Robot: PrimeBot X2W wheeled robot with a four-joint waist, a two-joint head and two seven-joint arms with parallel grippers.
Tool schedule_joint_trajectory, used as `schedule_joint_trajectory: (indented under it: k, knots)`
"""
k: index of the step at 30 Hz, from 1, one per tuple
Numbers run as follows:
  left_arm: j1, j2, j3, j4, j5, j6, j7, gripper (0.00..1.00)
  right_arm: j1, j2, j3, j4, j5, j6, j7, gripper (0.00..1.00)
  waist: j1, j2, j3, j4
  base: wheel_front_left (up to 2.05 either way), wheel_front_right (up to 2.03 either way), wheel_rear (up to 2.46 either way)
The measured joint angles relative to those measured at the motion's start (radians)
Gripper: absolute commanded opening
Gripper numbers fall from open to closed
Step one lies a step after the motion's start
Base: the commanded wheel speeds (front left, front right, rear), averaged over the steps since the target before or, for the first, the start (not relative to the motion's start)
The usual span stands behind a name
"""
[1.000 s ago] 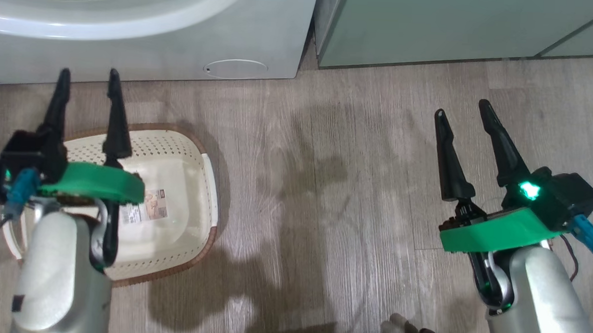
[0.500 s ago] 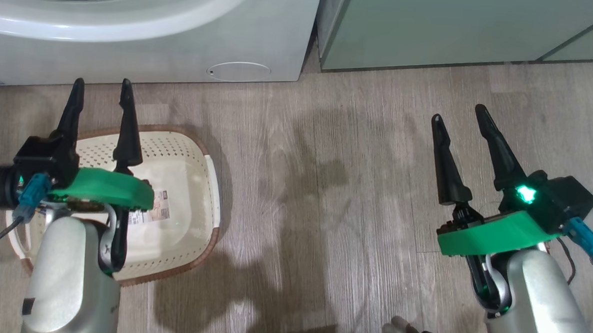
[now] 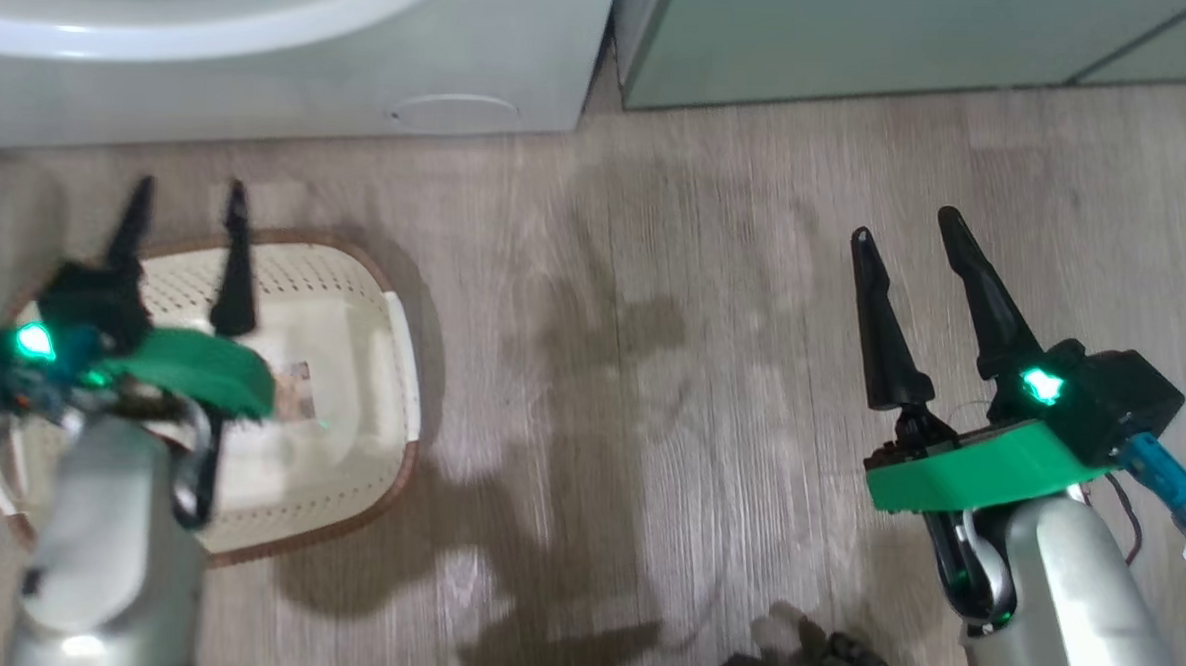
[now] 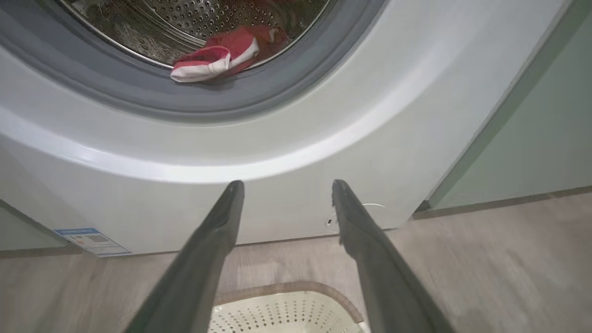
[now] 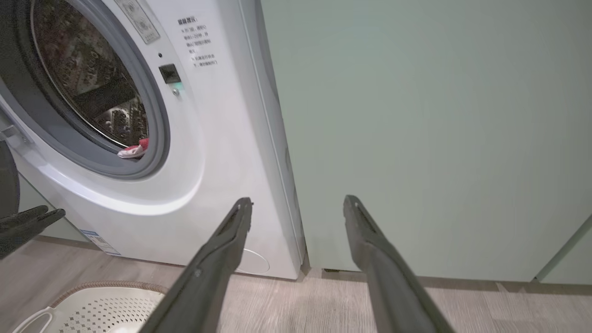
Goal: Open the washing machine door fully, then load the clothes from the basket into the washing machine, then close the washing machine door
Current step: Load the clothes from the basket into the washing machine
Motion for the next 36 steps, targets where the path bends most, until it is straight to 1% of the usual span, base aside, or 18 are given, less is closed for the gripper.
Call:
schedule_joint_trajectory:
  k: [5,8,11,14,17,21,24,25,26,30,36]
  knots:
    - [-0.141,0.09,0.009,0.046,0.039,0.01,0.035,1.0,-0.03,0.002,0.032,0.004,0.006,0.0,0.0,1.0,0.0002,0.0,0.056,-0.029,0.0,0.0,0.0]
    - [-0.233,0.129,0.005,0.043,0.06,0.009,0.076,1.0,-0.052,0.002,0.035,0.003,0.022,0.0,0.0,1.0,0.0002,-0.0001,0.087,-0.049,0.0,0.0,0.0]
    - [-0.326,0.174,0.001,0.055,0.076,-0.001,0.136,1.0,-0.062,0.002,0.048,0.004,0.032,0.0,0.0,1.0,0.0002,-0.0001,0.116,-0.067,0.0,0.0,0.0]
    - [-0.431,0.238,-0.008,0.103,0.115,-0.011,0.194,1.0,-0.064,0.002,0.06,0.005,0.049,0.0,0.0,1.0,0.0003,-0.0001,0.139,-0.085,0.0,0.0,0.0]
    - [-0.531,0.289,-0.024,0.151,0.138,-0.038,0.289,1.0,-0.083,0.003,0.08,0.009,0.055,0.0,0.0,1.0,0.0002,-0.0001,0.156,-0.106,0.0,0.0,0.0]
    - [-0.655,0.328,-0.048,0.216,0.14,-0.082,0.406,1.0,-0.108,0.003,0.089,0.009,0.074,0.0,0.0,1.0,0.0003,-0.0001,0.178,-0.13,0.0,0.0,0.0]
    - [-0.734,0.358,-0.074,0.265,0.141,-0.105,0.499,1.0,-0.11,0.003,0.103,0.011,0.088,0.0,0.0,1.0,0.0001,-0.0001,0.192,-0.147,0.0,0.0,0.0]
    - [-0.757,0.372,-0.091,0.28,0.145,-0.108,0.53,1.0,-0.11,0.003,0.109,0.012,0.094,0.0,0.0,1.0,0.0001,-0.0001,0.197,-0.153,0.0,0.0,0.0]
    - [-0.757,0.372,-0.091,0.28,0.145,-0.108,0.53,1.0,-0.11,0.003,0.109,0.012,0.094,0.0,0.0,1.0,0.0001,-0.0001,0.197,-0.153,0.0,0.0,0.0]
    - [-0.827,0.413,-0.144,0.334,0.158,-0.119,0.641,1.0,-0.122,0.004,0.118,0.013,0.108,0.0,0.0,1.0,0.0001,-0.0001,0.214,-0.175,0.0,0.0,0.0]
    - [-0.889,0.453,-0.226,0.387,0.16,-0.123,0.729,1.0,-0.135,0.005,0.128,0.013,0.127,0.0,0.0,1.0,0.0001,-0.0001,0.232,-0.2,0.0,0.0,0.0]
